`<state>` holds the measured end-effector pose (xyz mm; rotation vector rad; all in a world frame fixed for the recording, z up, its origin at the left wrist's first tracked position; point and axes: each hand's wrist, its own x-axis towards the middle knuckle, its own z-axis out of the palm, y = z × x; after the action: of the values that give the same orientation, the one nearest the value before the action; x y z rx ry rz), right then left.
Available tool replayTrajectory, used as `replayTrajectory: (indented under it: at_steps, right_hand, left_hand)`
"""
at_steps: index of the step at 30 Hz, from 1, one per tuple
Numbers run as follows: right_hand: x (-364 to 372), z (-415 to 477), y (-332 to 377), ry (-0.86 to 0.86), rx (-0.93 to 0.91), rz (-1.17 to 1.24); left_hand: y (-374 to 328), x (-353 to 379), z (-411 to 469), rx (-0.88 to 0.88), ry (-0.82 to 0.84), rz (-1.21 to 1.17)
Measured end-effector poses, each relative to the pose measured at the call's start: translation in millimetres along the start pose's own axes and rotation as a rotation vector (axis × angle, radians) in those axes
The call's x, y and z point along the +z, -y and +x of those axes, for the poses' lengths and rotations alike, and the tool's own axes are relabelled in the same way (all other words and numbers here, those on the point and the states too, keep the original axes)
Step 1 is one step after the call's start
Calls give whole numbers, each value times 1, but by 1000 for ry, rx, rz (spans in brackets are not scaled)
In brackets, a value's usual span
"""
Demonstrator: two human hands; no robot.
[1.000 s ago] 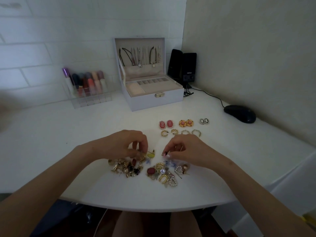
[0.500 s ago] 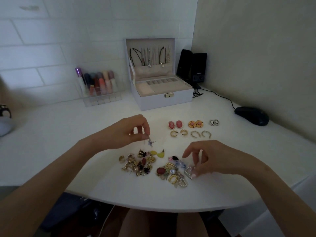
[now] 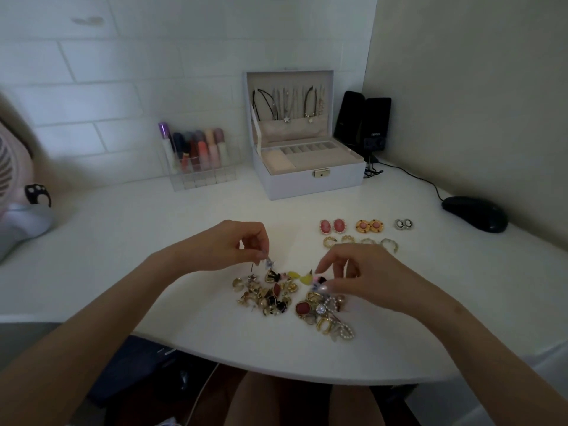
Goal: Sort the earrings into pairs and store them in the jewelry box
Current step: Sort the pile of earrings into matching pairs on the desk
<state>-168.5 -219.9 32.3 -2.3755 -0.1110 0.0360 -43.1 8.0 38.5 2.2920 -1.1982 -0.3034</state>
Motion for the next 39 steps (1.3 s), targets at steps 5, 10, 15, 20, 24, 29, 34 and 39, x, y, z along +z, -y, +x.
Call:
replayTrajectory:
  at_steps: [5,10,15,20,24,29,34,39]
  right_hand:
    - [13,12,15,-1,-104,-3]
    - [21,22,20,9,-125,-39]
    - [25,29,22,-7,-131,-17]
    - [22,28,20,-42,-100,13]
    - [15,25,15,-70,-68,35]
    - [13,23,8,-69,-54,10]
    - [13,21,3,-80,-38,12]
    - [11,17,0,-66,-42,23]
  left_hand:
    - [12,-1,-9,-1,-12,16]
    - [19,-12,-27,11,63,-62]
    - [28,1,-36,-33,135,-62]
    - [28,0,-35,25,-1,-90]
    - [22,-5,-34,28,-108,-177]
    - [16,-2,-35,39,-74,-209]
    - [14,2,-39,-27,-50,-199]
    - [13,17,-42,-51,-9,-161]
